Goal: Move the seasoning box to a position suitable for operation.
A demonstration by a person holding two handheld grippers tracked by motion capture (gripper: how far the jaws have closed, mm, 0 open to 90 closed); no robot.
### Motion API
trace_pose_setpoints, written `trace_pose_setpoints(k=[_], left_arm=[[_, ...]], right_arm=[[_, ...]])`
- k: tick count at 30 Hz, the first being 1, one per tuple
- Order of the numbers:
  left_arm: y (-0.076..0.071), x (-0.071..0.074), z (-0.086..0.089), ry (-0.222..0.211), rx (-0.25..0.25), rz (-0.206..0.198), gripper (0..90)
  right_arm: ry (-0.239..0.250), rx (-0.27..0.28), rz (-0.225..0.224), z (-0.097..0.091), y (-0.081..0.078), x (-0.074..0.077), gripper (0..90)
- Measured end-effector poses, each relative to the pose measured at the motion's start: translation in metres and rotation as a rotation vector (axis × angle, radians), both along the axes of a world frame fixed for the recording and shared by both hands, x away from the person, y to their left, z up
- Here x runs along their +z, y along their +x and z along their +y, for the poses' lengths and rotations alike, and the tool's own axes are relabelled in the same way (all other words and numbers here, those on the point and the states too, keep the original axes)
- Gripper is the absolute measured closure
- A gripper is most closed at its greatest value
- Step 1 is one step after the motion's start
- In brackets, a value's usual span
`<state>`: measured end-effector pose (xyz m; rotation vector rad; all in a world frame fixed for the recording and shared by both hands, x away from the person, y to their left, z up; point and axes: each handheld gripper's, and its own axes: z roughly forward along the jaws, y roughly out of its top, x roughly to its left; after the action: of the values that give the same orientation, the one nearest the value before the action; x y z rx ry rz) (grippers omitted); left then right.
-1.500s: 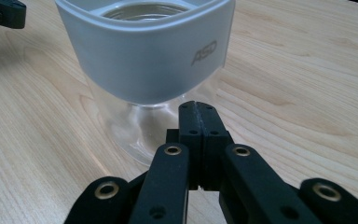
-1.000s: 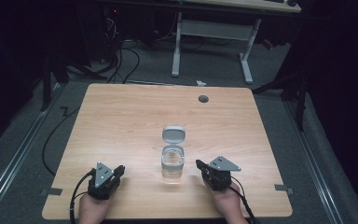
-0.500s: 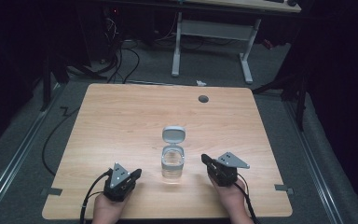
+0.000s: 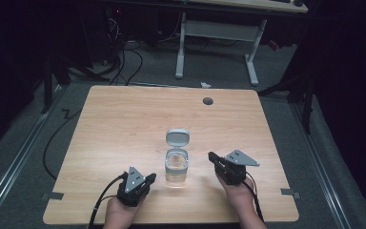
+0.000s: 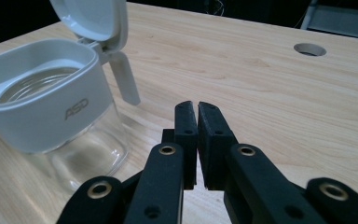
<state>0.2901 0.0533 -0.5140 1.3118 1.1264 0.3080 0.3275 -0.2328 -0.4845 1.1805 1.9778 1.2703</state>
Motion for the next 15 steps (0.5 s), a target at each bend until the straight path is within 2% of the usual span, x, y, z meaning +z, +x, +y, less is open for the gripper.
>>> trace_pose_setpoints(k=[1, 5, 7, 12, 15], left_arm=[[-0.005, -0.002, -0.004, 0.0, -0.01, 0.014, 89.6], [-0.01, -0.003, -0.009, 0.006, -0.025, 0.015, 89.6], [-0.01, -0.004, -0.011, 0.009, -0.034, 0.01, 89.6], [-0.009, -0.004, -0.019, -0.014, -0.052, 0.028, 90.0], [-0.011, -0.006, -0.024, -0.01, -0.066, 0.031, 90.0]], right_arm=[[0.001, 0.001, -0.002, 0.0, 0.001, 0.001, 87.3], [-0.004, 0.006, -0.008, 0.002, 0.002, 0.004, 87.3], [-0.005, 0.008, -0.016, 0.004, 0.002, 0.006, 87.5], [-0.007, 0.009, -0.022, 0.007, 0.006, 0.01, 87.9], [-0.009, 0.007, -0.027, 0.009, 0.008, 0.014, 88.8]])
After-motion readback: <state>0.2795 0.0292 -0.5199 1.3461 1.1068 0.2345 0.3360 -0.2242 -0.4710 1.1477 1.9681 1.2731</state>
